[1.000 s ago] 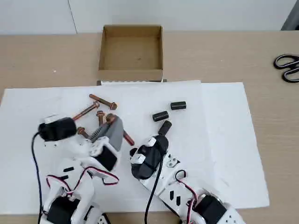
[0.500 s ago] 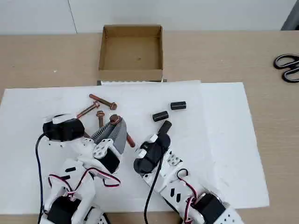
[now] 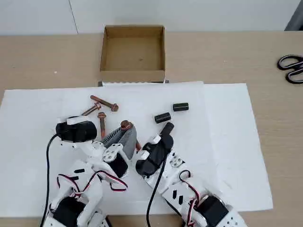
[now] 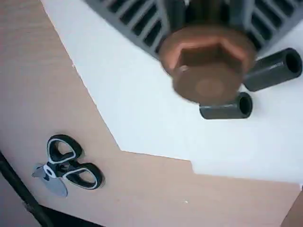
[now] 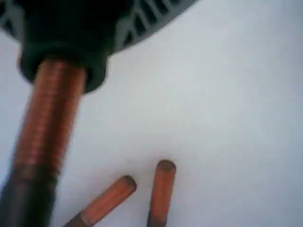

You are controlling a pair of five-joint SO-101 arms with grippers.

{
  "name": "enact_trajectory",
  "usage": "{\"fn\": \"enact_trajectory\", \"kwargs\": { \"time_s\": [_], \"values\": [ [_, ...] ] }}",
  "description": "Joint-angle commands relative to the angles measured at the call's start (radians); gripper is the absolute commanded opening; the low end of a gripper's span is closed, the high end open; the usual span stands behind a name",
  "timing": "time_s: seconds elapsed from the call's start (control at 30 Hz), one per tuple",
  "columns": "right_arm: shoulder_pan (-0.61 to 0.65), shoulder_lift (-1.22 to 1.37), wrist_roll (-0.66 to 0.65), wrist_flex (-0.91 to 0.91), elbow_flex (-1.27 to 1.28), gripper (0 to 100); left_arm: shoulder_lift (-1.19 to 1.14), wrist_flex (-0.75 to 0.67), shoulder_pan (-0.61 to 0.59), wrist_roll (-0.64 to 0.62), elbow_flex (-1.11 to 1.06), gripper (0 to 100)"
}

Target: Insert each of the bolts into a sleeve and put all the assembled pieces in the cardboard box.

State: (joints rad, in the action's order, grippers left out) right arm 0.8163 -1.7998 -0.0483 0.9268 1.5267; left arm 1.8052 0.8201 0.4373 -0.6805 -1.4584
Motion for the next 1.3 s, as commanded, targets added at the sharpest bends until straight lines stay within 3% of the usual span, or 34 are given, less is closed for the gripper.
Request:
{"fn": "enact_trajectory", "kwargs": {
  "time_s": [0.0,0.17,0.63,1.03,1.1,1.27],
  "values": [
    [-0.004,-0.012,0.006,-0.031,-0.017,0.3,0.011,-0.068,0.003,0.002,-0.021,1],
    [-0.004,-0.012,0.006,-0.031,-0.017,0.3,0.011,-0.061,0.032,0.002,-0.047,1],
    [-0.008,-0.012,0.005,-0.073,-0.028,0.3,0.011,0.272,0.106,0.126,0.045,1],
    [-0.007,-0.012,0.003,-0.111,-0.049,0.3,0.011,0.279,0.106,0.127,-0.070,1],
    [-0.007,-0.012,0.003,-0.110,-0.049,0.3,0.011,0.259,0.106,0.143,-0.070,3],
    [-0.008,-0.012,-0.034,-0.110,-0.044,0.3,0.011,0.245,0.106,0.178,-0.070,22]
  ]
}}
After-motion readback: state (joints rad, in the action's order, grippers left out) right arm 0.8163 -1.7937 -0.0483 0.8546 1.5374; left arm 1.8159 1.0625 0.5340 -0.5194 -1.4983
